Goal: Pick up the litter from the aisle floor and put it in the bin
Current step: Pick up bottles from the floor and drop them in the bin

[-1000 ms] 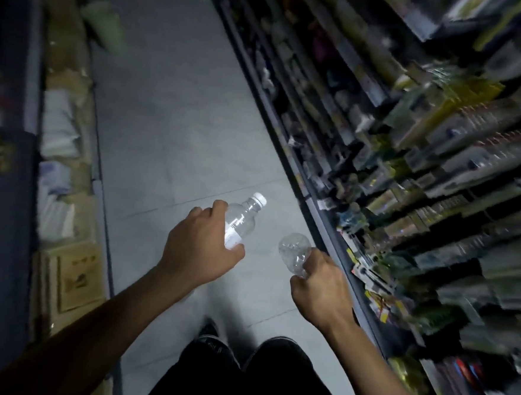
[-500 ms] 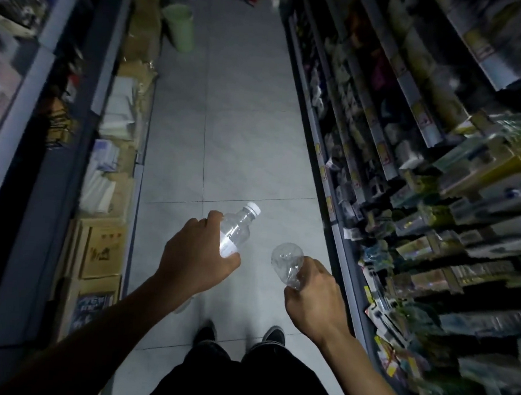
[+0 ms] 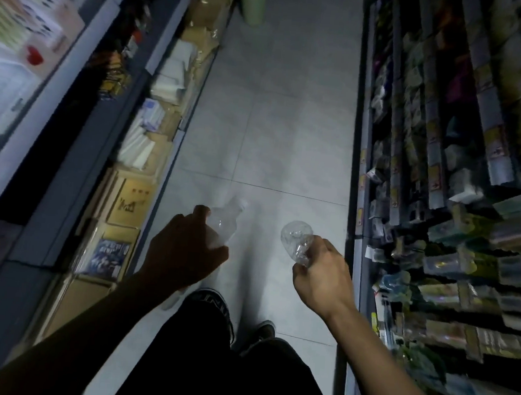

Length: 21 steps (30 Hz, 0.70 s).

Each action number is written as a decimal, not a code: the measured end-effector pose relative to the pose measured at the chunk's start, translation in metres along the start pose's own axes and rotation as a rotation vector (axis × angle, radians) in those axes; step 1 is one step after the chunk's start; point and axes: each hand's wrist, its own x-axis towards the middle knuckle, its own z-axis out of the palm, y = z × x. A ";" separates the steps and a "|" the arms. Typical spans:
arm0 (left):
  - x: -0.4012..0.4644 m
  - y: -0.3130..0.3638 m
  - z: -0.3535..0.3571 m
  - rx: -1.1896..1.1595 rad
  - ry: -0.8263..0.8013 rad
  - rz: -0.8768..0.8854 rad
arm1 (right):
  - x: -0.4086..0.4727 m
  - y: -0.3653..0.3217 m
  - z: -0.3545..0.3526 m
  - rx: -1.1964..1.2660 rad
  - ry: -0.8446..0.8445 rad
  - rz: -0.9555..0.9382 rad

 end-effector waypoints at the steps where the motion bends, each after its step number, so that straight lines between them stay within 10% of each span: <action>1: 0.000 -0.004 -0.001 -0.012 0.016 -0.030 | 0.012 -0.004 -0.002 -0.008 -0.010 -0.026; 21: 0.239 -0.052 -0.075 -0.014 0.112 0.014 | 0.227 -0.110 -0.023 -0.105 0.004 -0.053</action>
